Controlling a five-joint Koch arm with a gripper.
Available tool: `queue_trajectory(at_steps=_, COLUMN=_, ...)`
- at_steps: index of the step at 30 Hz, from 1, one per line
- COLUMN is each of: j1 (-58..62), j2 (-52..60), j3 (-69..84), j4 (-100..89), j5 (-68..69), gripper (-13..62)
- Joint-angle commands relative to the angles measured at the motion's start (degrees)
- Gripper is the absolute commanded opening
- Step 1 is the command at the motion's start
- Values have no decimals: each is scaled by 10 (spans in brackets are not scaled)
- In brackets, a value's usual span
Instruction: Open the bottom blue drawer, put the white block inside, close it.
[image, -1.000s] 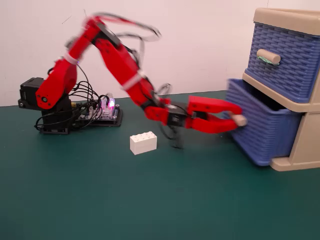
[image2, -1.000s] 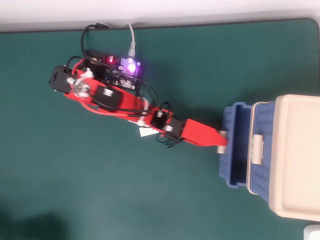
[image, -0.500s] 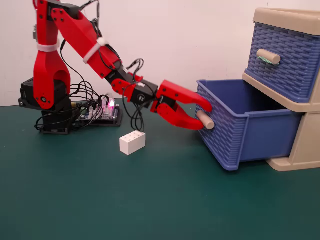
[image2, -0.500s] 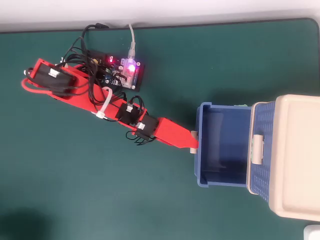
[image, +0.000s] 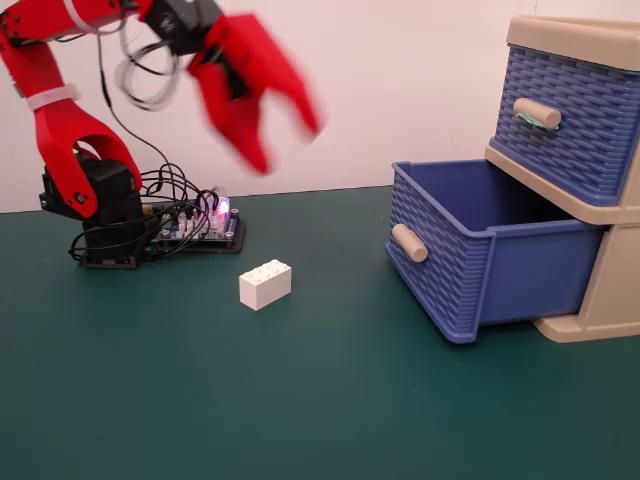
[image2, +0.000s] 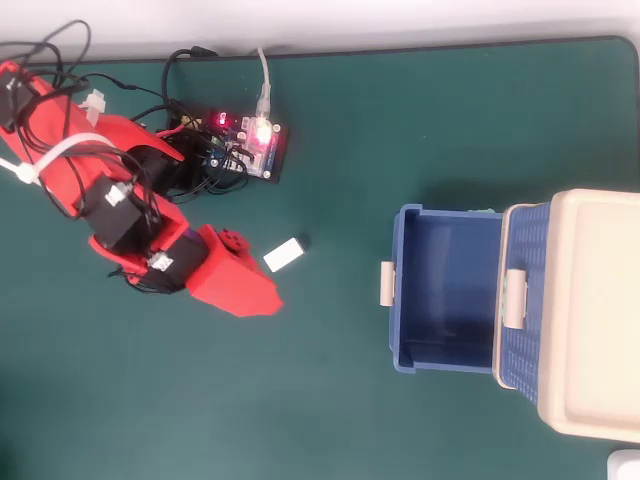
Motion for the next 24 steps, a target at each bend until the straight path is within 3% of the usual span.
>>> queue_trajectory(at_steps=1, j1=6, j2=-32, j3=-34, j4=104, j5=69, gripper=343)
queue_trajectory(at_steps=14, j1=-39, j2=-214, j3=-4, j4=32, j5=156, gripper=339)
queue_trajectory(at_steps=24, j1=-80, j2=-230, j3=105, j4=-40, j5=168, gripper=337)
